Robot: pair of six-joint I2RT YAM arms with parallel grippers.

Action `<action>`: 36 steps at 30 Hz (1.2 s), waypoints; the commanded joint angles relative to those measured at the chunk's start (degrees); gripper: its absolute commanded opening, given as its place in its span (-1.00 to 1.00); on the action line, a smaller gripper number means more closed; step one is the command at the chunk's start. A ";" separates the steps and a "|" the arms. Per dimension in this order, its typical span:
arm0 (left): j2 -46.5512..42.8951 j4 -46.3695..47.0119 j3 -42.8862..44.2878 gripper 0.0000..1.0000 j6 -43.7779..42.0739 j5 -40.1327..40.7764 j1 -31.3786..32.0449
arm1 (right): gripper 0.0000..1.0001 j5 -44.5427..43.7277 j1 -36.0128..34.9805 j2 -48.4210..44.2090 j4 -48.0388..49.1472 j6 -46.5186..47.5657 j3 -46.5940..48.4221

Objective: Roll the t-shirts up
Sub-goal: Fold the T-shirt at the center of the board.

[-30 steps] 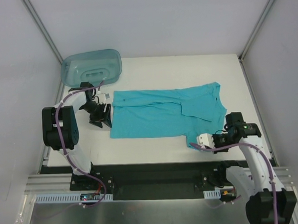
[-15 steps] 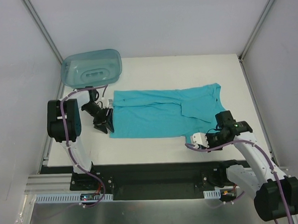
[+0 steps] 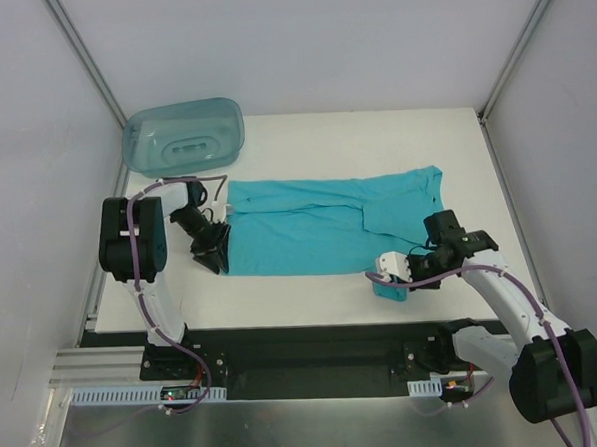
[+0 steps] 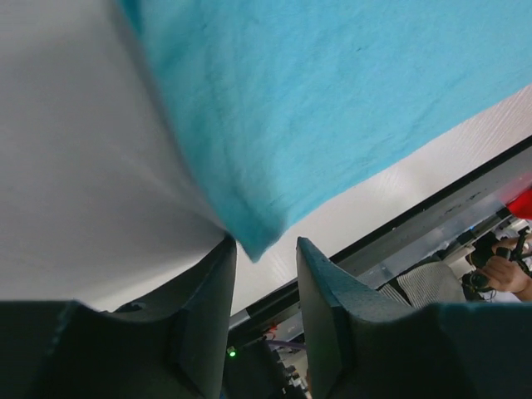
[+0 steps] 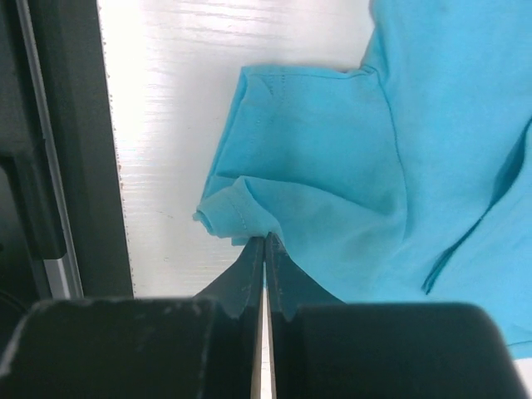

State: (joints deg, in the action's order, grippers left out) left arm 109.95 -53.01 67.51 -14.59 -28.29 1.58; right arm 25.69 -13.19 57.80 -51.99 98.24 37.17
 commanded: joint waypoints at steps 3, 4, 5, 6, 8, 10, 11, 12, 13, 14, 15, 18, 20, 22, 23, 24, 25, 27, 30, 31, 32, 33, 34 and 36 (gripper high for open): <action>1.93 -1.74 0.87 -0.54 -1.75 -0.62 1.76 | -0.99 -0.99 -0.70 0.03 1.10 -5.15 2.30; 1.85 -2.26 0.79 -0.65 -2.02 -0.62 1.76 | -0.99 -1.08 -0.70 -0.14 1.27 -6.38 2.38; 1.85 -2.79 0.96 -0.78 -2.37 -0.62 1.76 | -0.99 -1.17 -0.96 -0.49 1.27 -8.65 2.38; 1.67 -3.06 1.14 -0.98 -2.98 -0.62 1.67 | -0.99 -1.69 -1.05 -1.11 1.19 -10.33 2.38; 0.80 -4.11 1.75 -1.00 -3.43 -1.23 1.49 | -0.99 -2.49 -1.22 -2.33 1.45 -13.58 2.38; 0.00 -4.73 2.45 -1.00 -4.04 -2.29 1.23 | -0.99 -5.20 -1.31 -5.23 1.97 -18.50 2.03; -0.70 -5.25 3.50 -1.00 -4.30 -3.60 1.23 | -0.99 -6.78 -1.22 -6.63 4.76 -21.13 1.16; -1.23 -5.26 4.12 -1.00 -4.39 -3.87 1.23 | -0.99 -11.93 -1.31 -9.26 7.57 -28.46 0.46; -1.58 -5.17 5.26 -1.00 -4.48 -4.31 1.23 | -0.99 -14.94 -1.22 -10.68 10.04 -32.02 -0.07; -2.19 -4.82 5.79 -1.00 -4.74 -6.40 1.14 | -0.99 -19.15 -1.22 -11.65 12.50 -33.79 -0.69; -2.20 -4.82 6.32 -1.00 -5.36 -7.47 1.23 | -0.99 -20.49 -1.22 -12.35 13.05 -35.81 -0.69; -1.23 -4.55 9.13 -1.00 -5.01 -9.58 1.23 | -0.99 -27.25 -1.22 -12.98 17.26 -39.86 -0.17; -0.62 -4.55 11.06 -1.00 -5.45 -10.11 1.23 | -0.99 -30.42 -1.05 -10.61 20.16 -41.27 0.97; -0.27 -4.47 12.90 -1.00 -5.45 -10.20 1.23 | -0.99 -32.45 -0.35 -6.94 23.14 -44.43 3.69; 0.08 -4.64 13.52 -1.00 -5.71 -10.20 1.14 | -0.99 -33.68 0.18 -5.61 23.94 -45.40 4.92; 0.35 -5.08 14.23 -1.00 -5.71 -9.85 1.23 | -0.99 -34.30 0.70 -4.11 24.82 -46.37 7.28; 0.53 -5.08 15.36 -1.00 -5.80 -9.33 1.14 | -0.99 -34.92 2.10 -2.36 25.79 -48.47 8.87; 0.53 -5.17 16.25 -1.00 -5.63 -8.45 0.97 | -0.99 -36.24 3.52 2.12 26.15 -50.15 13.16; 0.96 -4.99 18.09 -1.00 -5.89 -7.31 0.44 | -0.99 -36.15 5.63 5.39 27.46 -51.04 15.91; 1.40 -4.82 18.97 -1.00 -5.89 -6.95 0.26 | -0.99 -36.06 6.07 5.83 29.21 -50.69 16.44; 1.84 -4.56 19.33 -1.00 -5.54 -6.78 0.00 | -0.99 -35.54 6.16 6.35 29.83 -49.82 16.62; 2.11 -4.47 19.77 -1.00 -5.45 -6.69 0.00 | -0.99 -35.45 6.33 7.49 30.45 -49.63 16.88; 2.89 -4.38 20.73 -1.00 -5.45 -6.69 0.00 | -0.99 -35.45 6.68 8.29 31.41 -49.55 17.76; 3.69 -4.38 21.87 -1.00 -5.27 -6.51 0.00 | -0.99 -35.01 7.30 10.56 32.03 -50.07 18.90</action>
State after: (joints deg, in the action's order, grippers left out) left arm 111.74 -56.23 86.13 -19.03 -35.42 2.13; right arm -7.75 -6.92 65.25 -23.75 50.35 52.69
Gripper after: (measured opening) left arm 0.009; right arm 0.010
